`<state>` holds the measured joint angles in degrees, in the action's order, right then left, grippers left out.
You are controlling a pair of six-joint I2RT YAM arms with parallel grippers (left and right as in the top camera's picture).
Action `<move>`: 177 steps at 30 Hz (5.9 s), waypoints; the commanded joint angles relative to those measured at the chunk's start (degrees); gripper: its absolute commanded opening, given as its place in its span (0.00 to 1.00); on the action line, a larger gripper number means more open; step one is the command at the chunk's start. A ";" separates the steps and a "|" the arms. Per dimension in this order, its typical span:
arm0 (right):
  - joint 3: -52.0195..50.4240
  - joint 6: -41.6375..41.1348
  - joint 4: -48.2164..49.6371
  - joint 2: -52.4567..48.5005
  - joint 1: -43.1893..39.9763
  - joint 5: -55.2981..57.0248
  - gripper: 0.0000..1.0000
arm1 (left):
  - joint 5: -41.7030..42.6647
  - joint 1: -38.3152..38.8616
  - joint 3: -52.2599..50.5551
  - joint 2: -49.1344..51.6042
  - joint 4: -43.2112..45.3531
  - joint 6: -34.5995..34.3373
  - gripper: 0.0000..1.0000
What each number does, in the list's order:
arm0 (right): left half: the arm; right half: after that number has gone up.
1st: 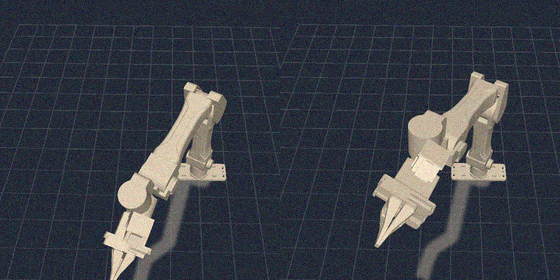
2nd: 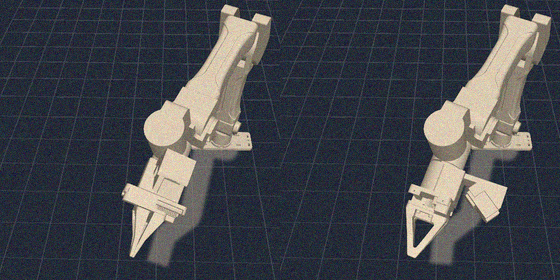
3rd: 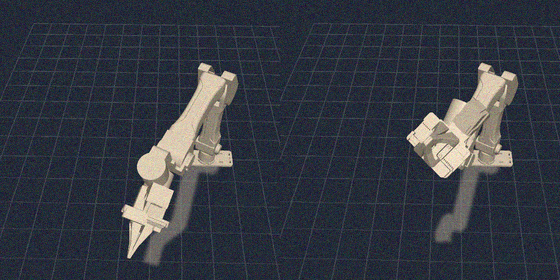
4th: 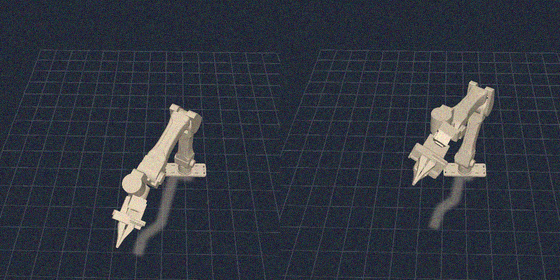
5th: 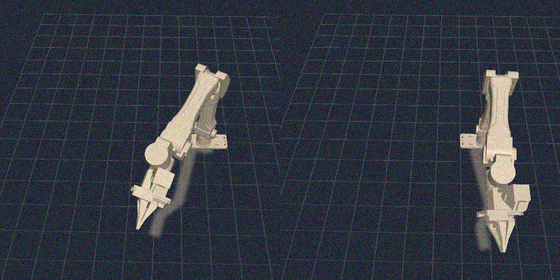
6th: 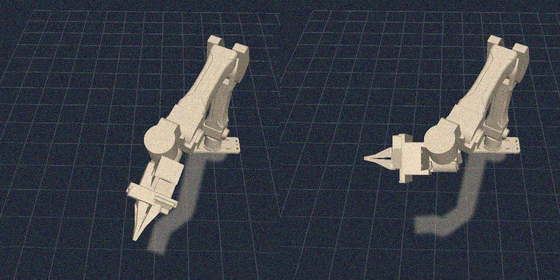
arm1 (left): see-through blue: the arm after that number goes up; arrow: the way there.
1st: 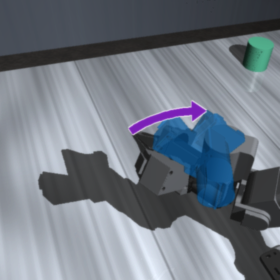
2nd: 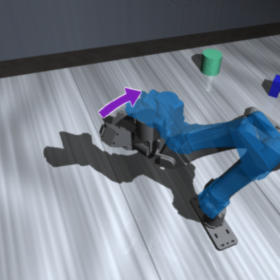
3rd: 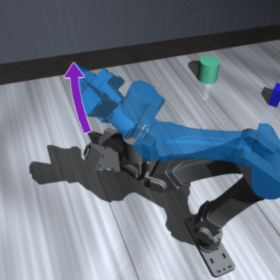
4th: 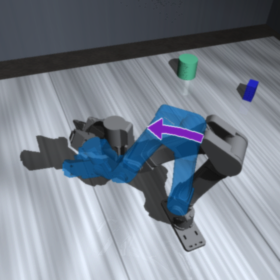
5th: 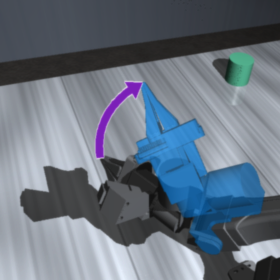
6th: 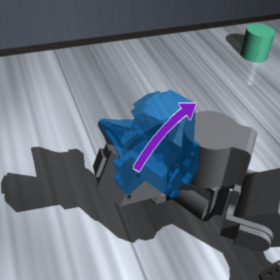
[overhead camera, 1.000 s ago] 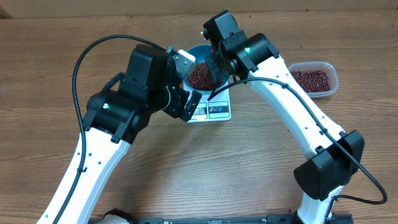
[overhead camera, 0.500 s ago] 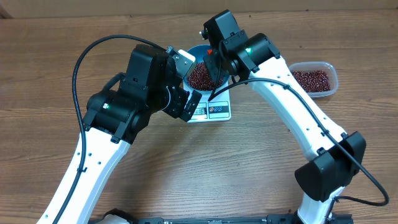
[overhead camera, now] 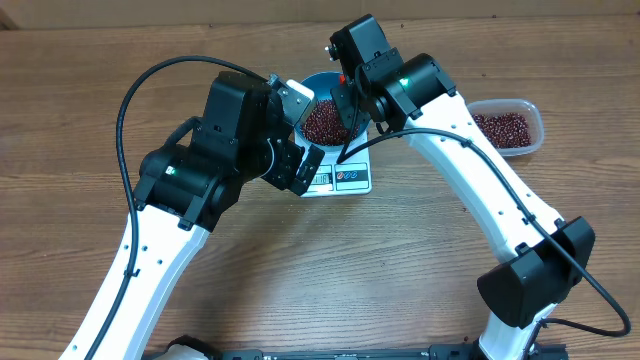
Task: Scoop item into bowl and weigh 150g on scale
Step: 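Hold the scoop tipped over the bowl to empty remaining beans, then move the empty scoop with the right gripper back to the bean tub, then dip the red scoop into the beans with the right gripper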
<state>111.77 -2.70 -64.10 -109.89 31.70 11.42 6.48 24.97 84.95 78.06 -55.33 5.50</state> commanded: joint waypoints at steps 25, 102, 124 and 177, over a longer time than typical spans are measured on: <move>1.99 -0.74 -0.15 2.32 -1.90 -7.37 0.04 | 0.44 -0.26 0.39 0.39 0.02 -0.59 0.99; -15.06 1.81 -6.82 7.80 -46.42 -22.93 0.04 | 0.44 -0.26 0.39 0.39 0.00 -0.59 1.00; -15.08 1.25 -3.19 -5.35 -45.88 -24.87 0.04 | 0.44 -0.26 0.39 0.39 0.02 -0.59 0.99; -15.06 7.72 -5.25 -5.77 -58.88 -53.18 0.04 | 0.44 -0.26 0.39 0.39 0.02 -0.59 1.00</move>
<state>97.01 3.66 -69.08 -115.09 -26.28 -38.50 6.48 24.97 84.95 78.06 -55.33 5.50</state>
